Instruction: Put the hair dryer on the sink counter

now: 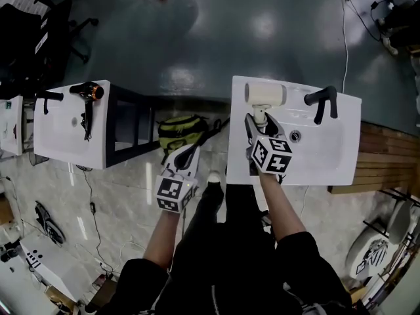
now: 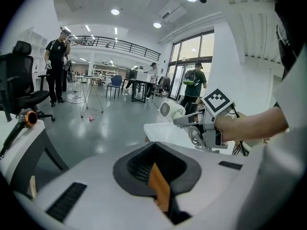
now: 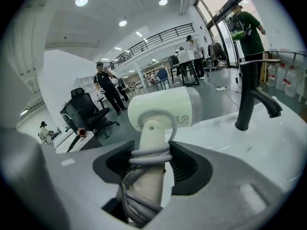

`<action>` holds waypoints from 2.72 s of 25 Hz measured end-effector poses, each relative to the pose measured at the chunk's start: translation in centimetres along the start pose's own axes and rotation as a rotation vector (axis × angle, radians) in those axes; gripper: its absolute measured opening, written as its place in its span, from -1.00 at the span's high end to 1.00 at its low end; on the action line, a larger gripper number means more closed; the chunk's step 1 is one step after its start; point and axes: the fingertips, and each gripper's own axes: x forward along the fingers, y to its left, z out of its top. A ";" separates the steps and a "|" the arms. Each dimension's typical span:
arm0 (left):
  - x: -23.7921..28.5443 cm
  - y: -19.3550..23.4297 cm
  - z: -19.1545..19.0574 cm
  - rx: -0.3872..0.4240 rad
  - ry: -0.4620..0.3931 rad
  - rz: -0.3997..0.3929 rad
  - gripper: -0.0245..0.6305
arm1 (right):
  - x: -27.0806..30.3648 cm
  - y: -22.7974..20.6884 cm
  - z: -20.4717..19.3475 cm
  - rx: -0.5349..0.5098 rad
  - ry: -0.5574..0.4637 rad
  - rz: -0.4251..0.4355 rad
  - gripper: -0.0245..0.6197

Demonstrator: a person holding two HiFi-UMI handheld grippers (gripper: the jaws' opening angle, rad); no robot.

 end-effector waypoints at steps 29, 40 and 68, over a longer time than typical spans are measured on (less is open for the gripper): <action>-0.9 2.2 -3.1 -0.044 0.064 0.048 0.89 | 5.1 -1.6 -3.2 0.030 0.072 -0.049 0.22; -0.8 2.7 -3.1 -0.053 0.085 0.045 0.89 | 6.7 -2.1 -4.1 0.034 0.102 -0.078 0.22; -0.9 3.2 -3.7 -0.072 0.076 0.046 0.89 | 7.6 -2.2 -5.1 0.050 0.161 -0.082 0.21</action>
